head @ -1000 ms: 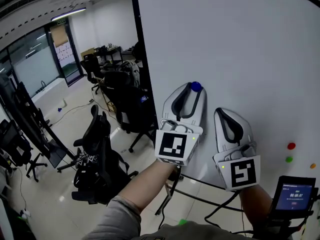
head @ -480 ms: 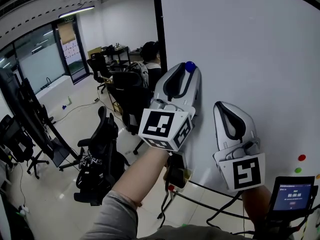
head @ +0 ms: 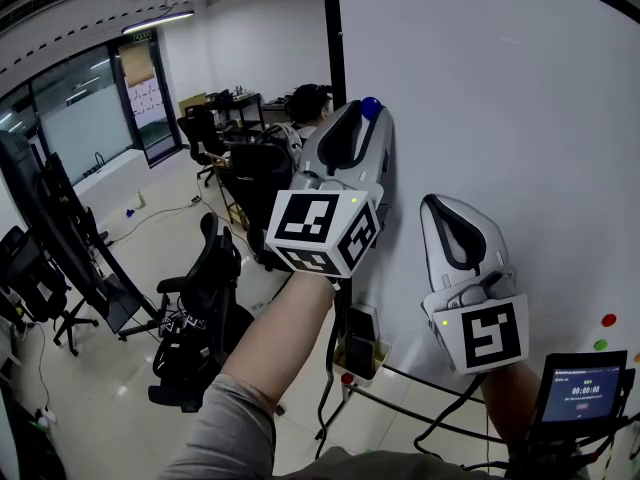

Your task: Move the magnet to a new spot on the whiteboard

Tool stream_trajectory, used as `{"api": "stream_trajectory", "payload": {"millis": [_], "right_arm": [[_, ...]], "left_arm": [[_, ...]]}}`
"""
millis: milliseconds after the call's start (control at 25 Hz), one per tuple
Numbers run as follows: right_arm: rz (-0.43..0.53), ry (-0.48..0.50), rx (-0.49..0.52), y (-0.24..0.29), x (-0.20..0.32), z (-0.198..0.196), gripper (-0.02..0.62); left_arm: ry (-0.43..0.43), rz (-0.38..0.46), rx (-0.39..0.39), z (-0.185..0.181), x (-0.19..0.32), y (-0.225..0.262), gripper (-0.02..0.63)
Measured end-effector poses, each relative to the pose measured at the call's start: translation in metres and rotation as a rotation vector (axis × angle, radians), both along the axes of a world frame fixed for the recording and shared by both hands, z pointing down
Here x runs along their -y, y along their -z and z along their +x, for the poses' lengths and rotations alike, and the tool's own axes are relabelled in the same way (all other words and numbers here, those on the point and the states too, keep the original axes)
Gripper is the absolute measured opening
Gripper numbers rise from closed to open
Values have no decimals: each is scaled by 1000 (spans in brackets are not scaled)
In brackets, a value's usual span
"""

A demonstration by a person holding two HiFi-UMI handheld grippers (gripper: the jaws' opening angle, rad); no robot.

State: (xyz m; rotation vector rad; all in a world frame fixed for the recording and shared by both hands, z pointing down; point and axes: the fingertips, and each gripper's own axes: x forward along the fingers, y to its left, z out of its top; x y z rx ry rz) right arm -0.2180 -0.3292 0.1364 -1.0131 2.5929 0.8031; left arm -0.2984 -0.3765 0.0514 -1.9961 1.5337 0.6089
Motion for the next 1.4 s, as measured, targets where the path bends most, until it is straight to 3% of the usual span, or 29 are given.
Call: {"api": "stream_trajectory", "payload": {"millis": [560, 800, 1000, 1280, 1400], "right_arm": [[-7, -3, 0, -6, 3, -8, 5], [-17, -22, -6, -13, 9, -1, 5], [-52, -55, -5, -29, 12, 20, 5], [-140, -131, 11, -63, 7, 96, 5], [-118, -172, -6, -77, 5, 137, 5]], "left_arm": [[6, 31, 3, -3, -4, -3, 120], [27, 27, 15, 5, -7, -27, 129], [28, -24, 55, 40, -13, -71, 0], [-42, -138, 105, 135, -22, -144, 0], [-72, -162, 106, 177, -26, -163, 0]]}}
